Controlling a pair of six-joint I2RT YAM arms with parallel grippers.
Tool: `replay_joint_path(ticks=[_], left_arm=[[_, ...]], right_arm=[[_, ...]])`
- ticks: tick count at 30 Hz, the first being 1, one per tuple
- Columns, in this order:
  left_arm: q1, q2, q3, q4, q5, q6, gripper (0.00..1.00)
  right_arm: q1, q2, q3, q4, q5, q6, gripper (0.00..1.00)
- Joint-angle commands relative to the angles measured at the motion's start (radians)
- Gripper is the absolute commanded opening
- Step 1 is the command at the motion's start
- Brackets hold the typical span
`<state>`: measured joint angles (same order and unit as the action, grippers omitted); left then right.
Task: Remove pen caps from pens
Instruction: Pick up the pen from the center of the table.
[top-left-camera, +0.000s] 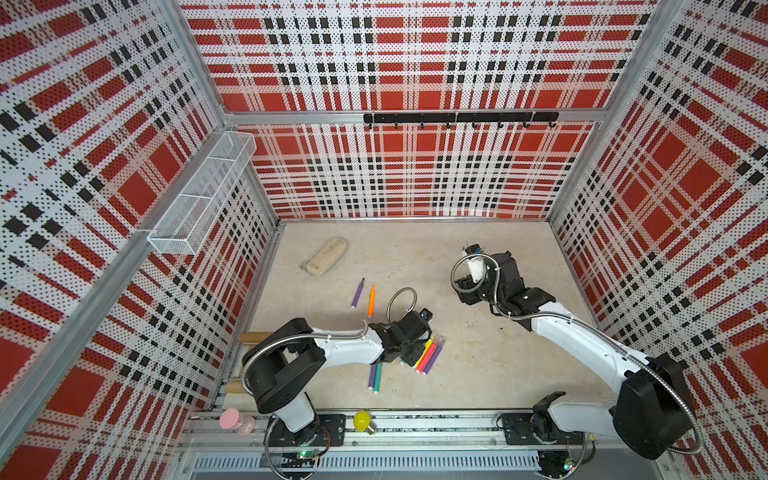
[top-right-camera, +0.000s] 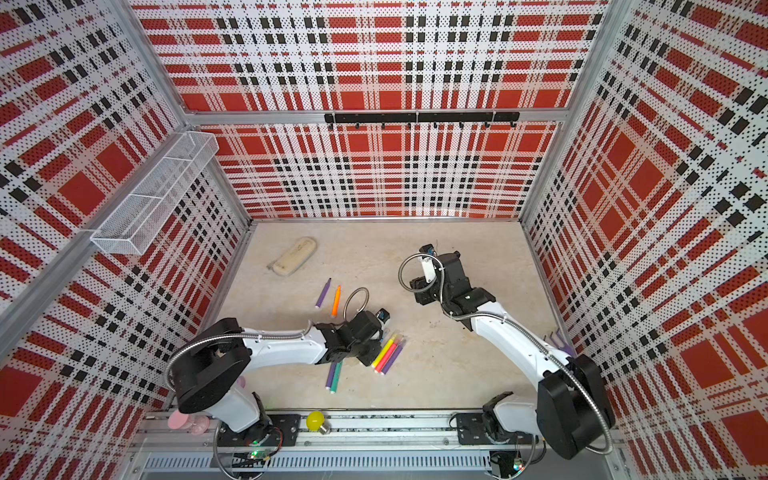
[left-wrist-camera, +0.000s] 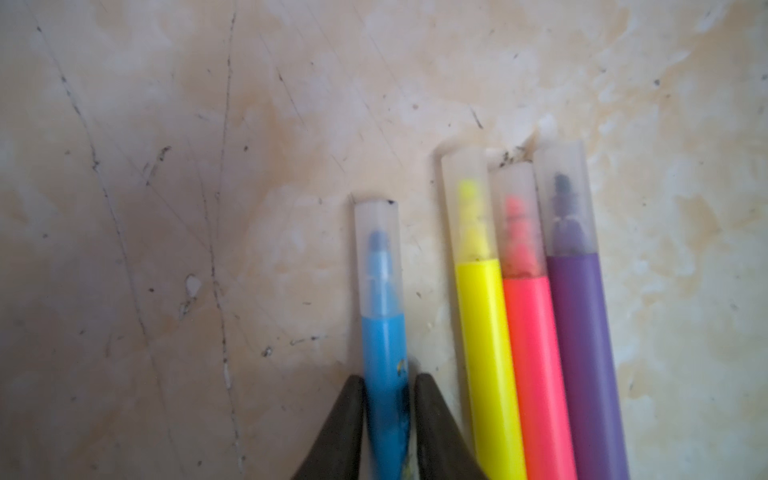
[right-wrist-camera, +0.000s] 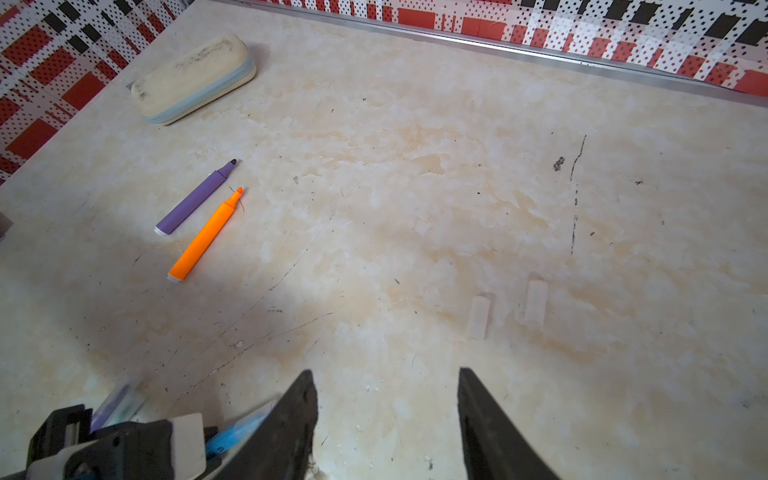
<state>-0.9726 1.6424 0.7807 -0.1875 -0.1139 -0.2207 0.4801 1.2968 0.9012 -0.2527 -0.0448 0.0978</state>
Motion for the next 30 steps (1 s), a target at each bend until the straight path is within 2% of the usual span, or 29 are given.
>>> replay_joint_path(ticks=[1, 5, 8, 12, 14, 16, 23, 30], left_arm=[[-0.006, 0.019, 0.009, -0.005, -0.019, -0.010, 0.22], [0.000, -0.022, -0.013, 0.019, -0.062, -0.020, 0.19], [0.003, -0.137, -0.062, 0.072, -0.089, -0.038, 0.14], [0.011, -0.340, -0.138, 0.158, -0.069, -0.079, 0.13], [0.009, -0.447, -0.186, 0.214, -0.037, -0.091, 0.13], [0.011, -0.543, -0.229, 0.257, 0.001, -0.102, 0.12], [0.009, -0.773, -0.306, 0.260, 0.040, -0.118, 0.11], [0.006, -0.826, -0.336, 0.285, 0.086, -0.163, 0.09]], right_arm=[[-0.009, -0.033, -0.020, 0.060, -0.007, 0.016, 0.58], [-0.058, -0.070, -0.071, 0.128, -0.134, 0.060, 0.59], [-0.095, -0.123, -0.152, 0.238, -0.260, 0.126, 0.59], [-0.102, -0.242, -0.362, 0.527, -0.379, 0.333, 0.61], [-0.082, -0.313, -0.506, 0.769, -0.390, 0.475, 0.63], [-0.041, -0.347, -0.569, 0.888, -0.376, 0.539, 0.64], [0.093, -0.297, -0.570, 1.130, -0.453, 0.658, 0.72], [0.219, -0.166, -0.532, 1.216, -0.447, 0.632, 0.76]])
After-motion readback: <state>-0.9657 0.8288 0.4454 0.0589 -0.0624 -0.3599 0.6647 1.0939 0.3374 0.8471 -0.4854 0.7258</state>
